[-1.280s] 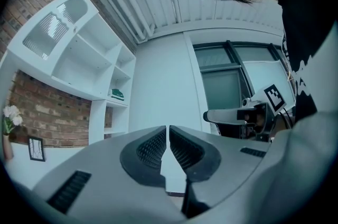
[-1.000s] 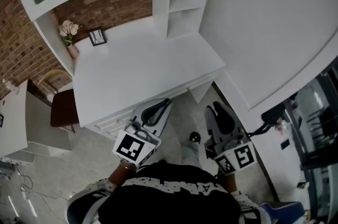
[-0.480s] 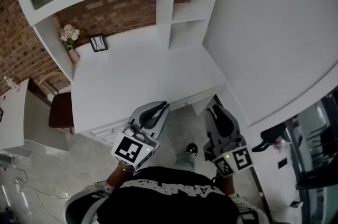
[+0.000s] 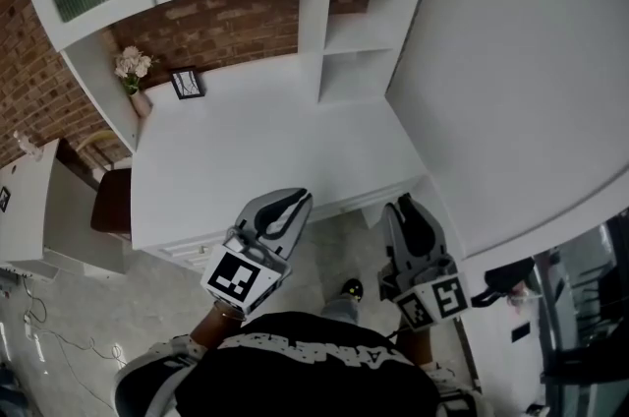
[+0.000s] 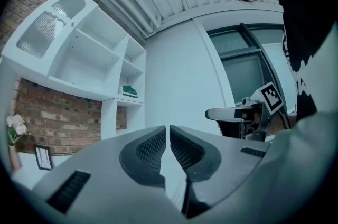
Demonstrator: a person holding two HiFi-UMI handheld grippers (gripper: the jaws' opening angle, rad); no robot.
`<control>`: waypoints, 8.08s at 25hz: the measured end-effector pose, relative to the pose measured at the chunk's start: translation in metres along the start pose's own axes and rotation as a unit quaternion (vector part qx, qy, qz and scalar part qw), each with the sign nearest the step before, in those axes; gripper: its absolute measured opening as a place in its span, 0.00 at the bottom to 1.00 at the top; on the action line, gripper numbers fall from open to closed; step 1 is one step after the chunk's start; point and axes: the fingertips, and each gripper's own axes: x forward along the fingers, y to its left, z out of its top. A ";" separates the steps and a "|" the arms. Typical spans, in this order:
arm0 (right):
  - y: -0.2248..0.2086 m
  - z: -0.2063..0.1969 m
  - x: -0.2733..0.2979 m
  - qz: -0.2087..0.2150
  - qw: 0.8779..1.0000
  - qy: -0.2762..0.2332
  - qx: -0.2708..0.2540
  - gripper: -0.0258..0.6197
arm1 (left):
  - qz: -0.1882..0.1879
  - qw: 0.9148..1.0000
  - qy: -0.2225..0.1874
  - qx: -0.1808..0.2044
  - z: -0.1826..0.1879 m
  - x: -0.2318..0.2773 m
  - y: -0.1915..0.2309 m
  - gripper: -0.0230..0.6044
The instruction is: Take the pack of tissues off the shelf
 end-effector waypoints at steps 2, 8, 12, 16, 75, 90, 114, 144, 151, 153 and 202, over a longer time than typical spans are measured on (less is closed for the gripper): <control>-0.006 0.002 0.009 0.011 1.000 -0.005 0.009 0.19 | 0.007 1.000 0.005 0.004 -0.001 0.008 0.004 0.10; -0.029 -0.002 0.024 0.029 0.999 -0.005 0.020 0.20 | 0.034 0.999 0.018 0.019 0.000 0.024 0.012 0.11; -0.045 0.001 0.034 0.042 0.999 -0.008 0.025 0.20 | 0.052 0.998 0.019 0.027 0.005 0.038 0.018 0.11; -0.066 0.005 0.043 0.055 0.998 -0.009 0.028 0.20 | 0.067 0.997 0.019 0.028 0.008 0.057 0.019 0.12; -0.277 0.097 0.234 0.104 0.988 -0.035 -0.106 0.21 | 0.158 0.977 -0.048 0.138 0.077 0.320 0.164 0.30; -0.292 0.140 0.340 0.095 0.989 -0.040 -0.107 0.22 | 0.183 0.969 -0.040 0.161 0.127 0.370 0.246 0.30; -0.331 0.155 0.458 0.078 0.980 0.046 -0.178 0.29 | 0.275 0.949 0.043 0.148 0.145 0.428 0.314 0.30; -0.337 0.140 0.502 0.099 0.975 0.089 -0.178 0.15 | 0.356 0.917 0.092 0.153 0.142 0.449 0.335 0.17; -0.335 0.141 0.497 0.088 0.975 0.071 -0.189 0.11 | 0.356 0.914 0.087 0.171 0.145 0.444 0.327 0.12; -0.332 0.143 0.494 0.091 0.975 0.062 -0.192 0.10 | 0.359 0.913 0.079 0.176 0.148 0.442 0.325 0.12; -0.288 0.150 0.371 0.095 0.959 -0.102 -0.248 0.10 | 0.359 0.902 -0.042 0.234 0.145 0.377 0.222 0.11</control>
